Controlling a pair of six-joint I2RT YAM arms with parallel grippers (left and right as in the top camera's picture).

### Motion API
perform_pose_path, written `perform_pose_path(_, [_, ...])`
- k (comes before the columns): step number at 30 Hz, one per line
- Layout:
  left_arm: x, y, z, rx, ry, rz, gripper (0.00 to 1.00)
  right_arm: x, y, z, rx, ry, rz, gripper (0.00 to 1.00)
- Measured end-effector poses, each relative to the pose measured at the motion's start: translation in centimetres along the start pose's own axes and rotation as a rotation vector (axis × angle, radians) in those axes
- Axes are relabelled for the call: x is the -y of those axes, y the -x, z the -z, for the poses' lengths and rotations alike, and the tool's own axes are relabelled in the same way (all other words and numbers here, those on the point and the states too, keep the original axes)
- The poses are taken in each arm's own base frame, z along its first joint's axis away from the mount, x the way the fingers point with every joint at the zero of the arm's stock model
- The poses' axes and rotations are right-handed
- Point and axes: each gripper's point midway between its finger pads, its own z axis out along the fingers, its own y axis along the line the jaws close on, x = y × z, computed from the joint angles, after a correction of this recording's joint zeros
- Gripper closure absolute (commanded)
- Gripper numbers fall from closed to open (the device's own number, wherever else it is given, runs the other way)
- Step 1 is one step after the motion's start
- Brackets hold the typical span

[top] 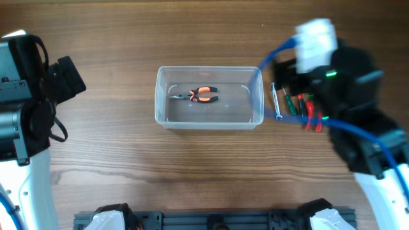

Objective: Pack container
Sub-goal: 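Carry the pliers into the container and release them with the right gripper, then lower the right gripper onto the red-handled snips and grasp them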

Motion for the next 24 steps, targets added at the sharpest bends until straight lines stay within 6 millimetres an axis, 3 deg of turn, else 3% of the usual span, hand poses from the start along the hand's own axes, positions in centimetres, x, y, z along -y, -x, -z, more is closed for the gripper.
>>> perform_pose_path(3, [0.0, 0.0, 0.0, 0.0, 0.0, 0.0, 0.0, 7.2, -5.5, -2.7, -0.179, -0.2, -0.213, 0.0])
perform_pose_path(6, [0.0, 0.0, 0.0, 0.0, 0.0, 0.0, 0.0, 12.6, -13.4, -7.1, -0.41, -0.329, -0.338, 0.01])
perform_pose_path(7, [0.0, 0.0, 0.0, 0.0, 0.0, 0.0, 0.0, 14.2, -16.0, -8.7, -0.481, -0.361, -0.373, 0.05])
perform_pose_path(8, [0.0, 0.0, 0.0, 0.0, 0.0, 0.0, 0.0, 15.5, -19.5, -10.5, -0.579, -0.378, -0.397, 0.18])
perform_pose_path(9, [0.0, 0.0, 0.0, 0.001, 0.0, 0.0, 0.0, 15.8, -21.6, -11.5, -0.643, -0.368, -0.398, 0.21])
perform_pose_path(11, [0.0, 0.0, 0.0, 0.0, 0.0, 0.0, 0.0, 14.8, -25.8, -13.2, -0.777, -0.298, -0.378, 0.19])
perform_pose_path(15, [0.0, 0.0, 0.0, 0.0, 0.0, 0.0, 0.0, 11.5, -31.5, -14.4, -0.981, -0.165, -0.352, 0.2])
perform_pose_path(18, [0.0, 0.0, 0.0, 0.0, 0.0, 0.0, 0.0, 10.7, -32.7, -14.6, -1.022, -0.128, -0.327, 0.2])
perform_pose_path(24, [0.0, 0.0, 0.0, 0.0, 0.0, 0.0, 0.0, 8.6, -32.3, -14.8, -1.007, 0.039, -0.291, 0.2])
